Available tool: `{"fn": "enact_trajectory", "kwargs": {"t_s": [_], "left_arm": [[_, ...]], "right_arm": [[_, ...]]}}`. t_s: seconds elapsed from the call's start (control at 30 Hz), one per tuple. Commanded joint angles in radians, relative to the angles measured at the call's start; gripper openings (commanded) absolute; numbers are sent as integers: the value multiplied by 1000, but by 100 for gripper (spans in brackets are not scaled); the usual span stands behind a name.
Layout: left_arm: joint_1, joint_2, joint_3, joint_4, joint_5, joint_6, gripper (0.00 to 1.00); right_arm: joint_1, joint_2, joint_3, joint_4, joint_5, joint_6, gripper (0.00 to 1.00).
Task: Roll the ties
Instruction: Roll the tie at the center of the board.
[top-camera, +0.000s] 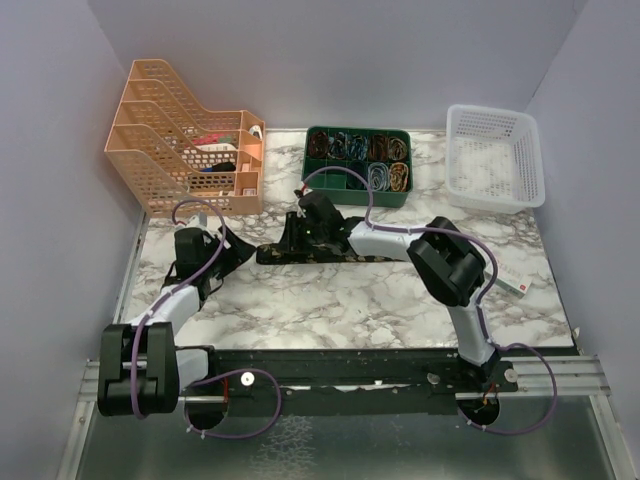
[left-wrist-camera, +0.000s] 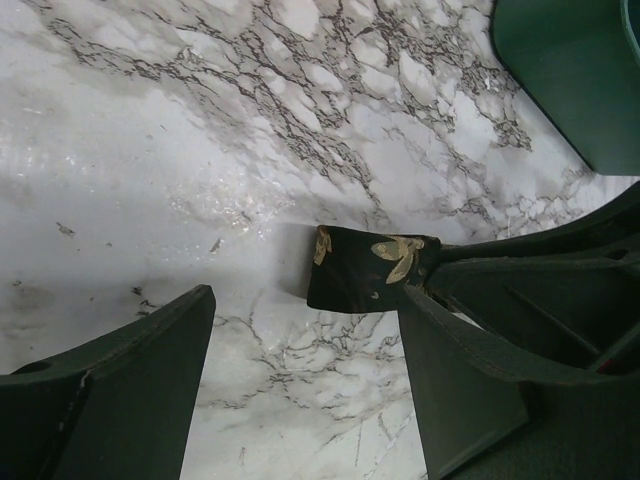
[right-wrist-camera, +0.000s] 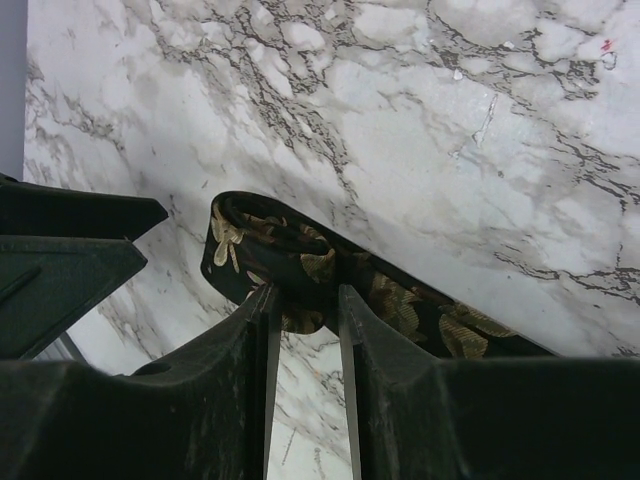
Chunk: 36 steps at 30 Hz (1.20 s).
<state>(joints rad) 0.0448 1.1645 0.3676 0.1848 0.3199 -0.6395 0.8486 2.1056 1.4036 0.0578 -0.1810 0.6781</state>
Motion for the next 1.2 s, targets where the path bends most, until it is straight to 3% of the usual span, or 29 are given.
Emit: {"fn": "enact_trajectory", "kwargs": {"t_s": [0.0,0.23,0.7,1.03,1.17], "left_arm": [[6,40,-11,74,81,1,74],[6,90,1,92,102,3,73],[-17,196,10,197,134,-24,72],[-43,227,13,221,141,-19,52],[-43,226,10,223,127,-19,51]], "right_arm": [[-6,41,-7,-17,-13,10,34],[-6,43,-30,-13,-11,16,30],[-7,5,-33,26,-100,45,32],[-7,-1,-28,48,-146,97,30],[-7,-10,-30,35,-138,113,30]]}}
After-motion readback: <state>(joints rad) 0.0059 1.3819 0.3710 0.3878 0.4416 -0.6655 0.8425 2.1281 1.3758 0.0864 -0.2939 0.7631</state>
